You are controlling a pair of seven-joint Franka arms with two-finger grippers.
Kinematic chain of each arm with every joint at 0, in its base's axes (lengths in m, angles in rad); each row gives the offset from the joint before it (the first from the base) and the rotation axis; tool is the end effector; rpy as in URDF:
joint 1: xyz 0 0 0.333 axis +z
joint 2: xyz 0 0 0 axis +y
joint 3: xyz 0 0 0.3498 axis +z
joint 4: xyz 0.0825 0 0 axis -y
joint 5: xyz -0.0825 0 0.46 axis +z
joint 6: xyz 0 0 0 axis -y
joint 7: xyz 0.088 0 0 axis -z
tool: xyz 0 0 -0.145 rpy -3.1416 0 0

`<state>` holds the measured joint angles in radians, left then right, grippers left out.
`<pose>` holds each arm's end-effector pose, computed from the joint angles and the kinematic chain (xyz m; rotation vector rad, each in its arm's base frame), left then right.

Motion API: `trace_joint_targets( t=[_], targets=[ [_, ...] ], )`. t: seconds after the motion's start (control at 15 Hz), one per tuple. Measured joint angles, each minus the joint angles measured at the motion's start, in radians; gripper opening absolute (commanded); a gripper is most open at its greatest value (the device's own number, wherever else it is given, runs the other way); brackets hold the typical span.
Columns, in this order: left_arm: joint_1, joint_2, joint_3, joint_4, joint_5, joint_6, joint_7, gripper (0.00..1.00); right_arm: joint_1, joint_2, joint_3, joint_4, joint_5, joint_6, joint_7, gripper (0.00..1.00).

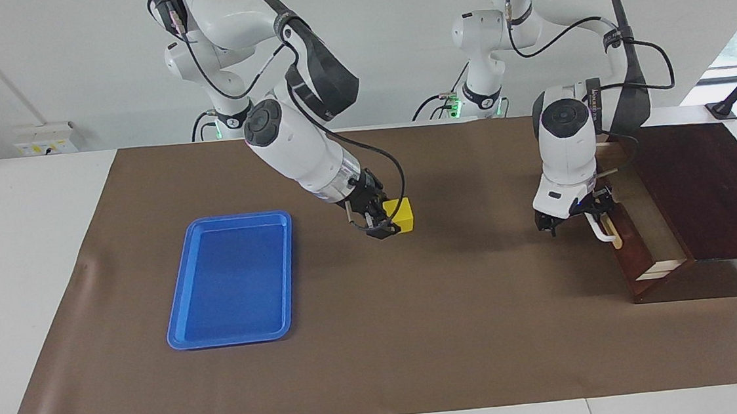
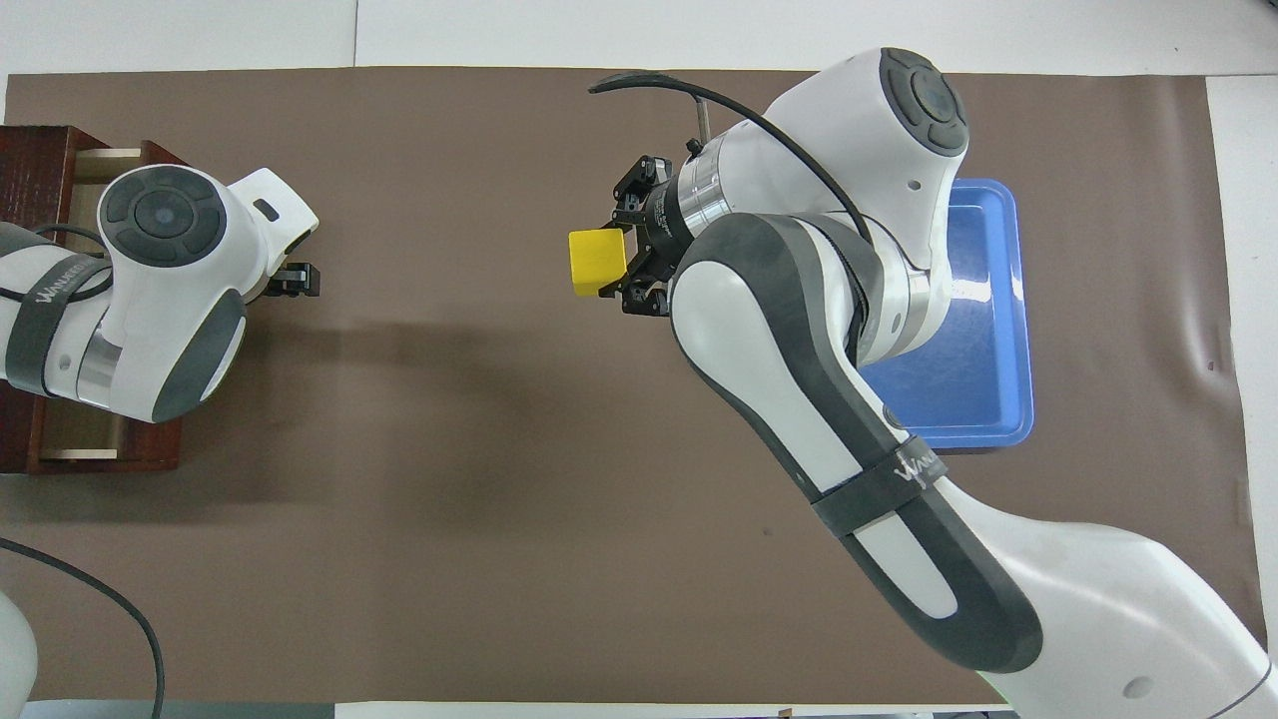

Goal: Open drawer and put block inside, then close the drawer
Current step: 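Pull the drawer open with the left gripper, then release its handle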

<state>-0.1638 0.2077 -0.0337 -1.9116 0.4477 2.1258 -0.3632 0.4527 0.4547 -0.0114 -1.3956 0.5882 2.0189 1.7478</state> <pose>0.6747 -0.1004 0.3507 -2.7788 0.0986 -0.1551 0.7080 0.3929 0.4500 -1.9501 1.8539 0.5654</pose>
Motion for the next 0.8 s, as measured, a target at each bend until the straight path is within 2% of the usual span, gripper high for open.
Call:
trace_joint_targets(
  t=[0.6, 0.8],
  targets=[
    [-0.085, 0.026, -0.002, 0.058, -0.115, -0.055, -0.035, 1.00, -0.001, 0.000, -0.002, 0.000, 0.000, 0.000, 0.003, 0.00],
    [-0.098, 0.032, -0.001, 0.068, -0.116, -0.060, -0.056, 1.00, -0.001, 0.000, -0.002, 0.000, 0.000, 0.000, 0.003, 0.00]
  ],
)
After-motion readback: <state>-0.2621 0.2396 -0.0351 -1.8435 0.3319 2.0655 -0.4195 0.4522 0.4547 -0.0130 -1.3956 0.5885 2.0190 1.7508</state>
